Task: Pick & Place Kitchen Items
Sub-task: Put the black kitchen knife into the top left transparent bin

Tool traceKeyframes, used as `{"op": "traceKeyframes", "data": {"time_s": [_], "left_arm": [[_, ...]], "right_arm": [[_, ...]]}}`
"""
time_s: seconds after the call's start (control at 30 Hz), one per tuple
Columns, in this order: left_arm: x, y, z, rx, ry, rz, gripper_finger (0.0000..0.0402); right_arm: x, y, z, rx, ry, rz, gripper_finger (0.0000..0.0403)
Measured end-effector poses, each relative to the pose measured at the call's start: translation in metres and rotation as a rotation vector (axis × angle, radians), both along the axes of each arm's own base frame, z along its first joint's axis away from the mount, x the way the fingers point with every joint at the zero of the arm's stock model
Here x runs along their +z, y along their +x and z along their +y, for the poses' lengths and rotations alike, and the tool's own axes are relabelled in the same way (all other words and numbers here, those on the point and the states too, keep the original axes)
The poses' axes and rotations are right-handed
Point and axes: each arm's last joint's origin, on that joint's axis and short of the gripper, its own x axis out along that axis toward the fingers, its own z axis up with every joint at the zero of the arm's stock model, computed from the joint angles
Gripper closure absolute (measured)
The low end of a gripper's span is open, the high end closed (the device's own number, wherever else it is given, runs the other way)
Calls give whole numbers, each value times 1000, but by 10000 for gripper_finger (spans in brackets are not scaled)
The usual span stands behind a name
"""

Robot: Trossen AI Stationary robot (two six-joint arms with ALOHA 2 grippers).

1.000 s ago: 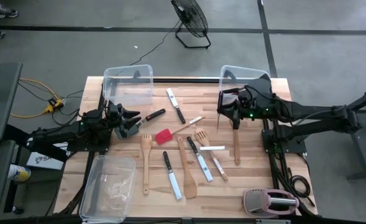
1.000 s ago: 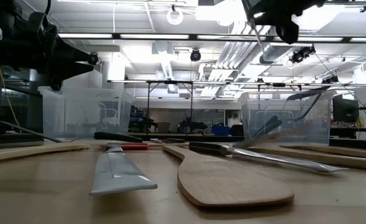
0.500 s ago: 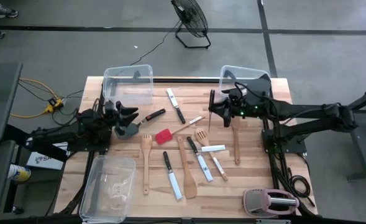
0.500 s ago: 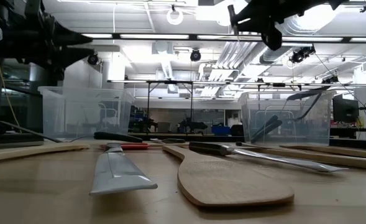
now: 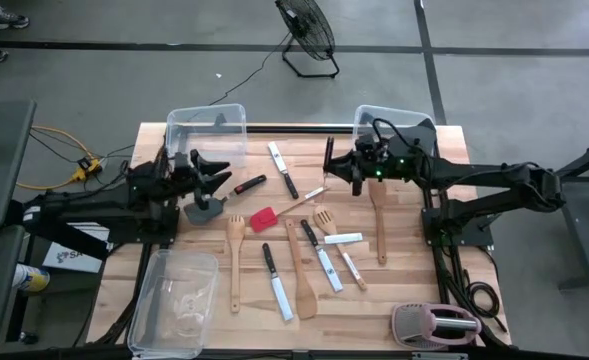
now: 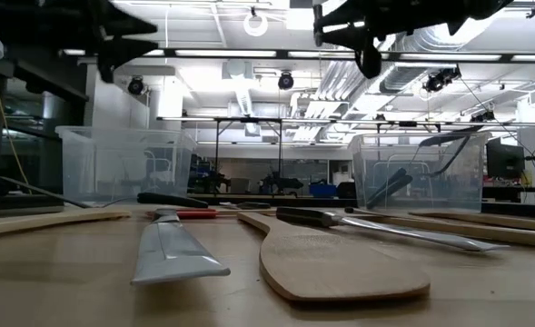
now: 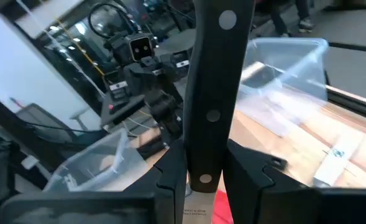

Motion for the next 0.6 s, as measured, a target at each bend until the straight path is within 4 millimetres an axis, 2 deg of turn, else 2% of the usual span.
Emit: {"op": "traceKeyframes", "data": {"time_s": [0.33,0.6], "left_arm": [[64,67,13,-8,39,65,239],[102,134,26,-45,82,93,225]], "right_arm": [[17,-7,-15,236,-108,-168,329],[17,-14,-28,280,-118,-166,329]]}}
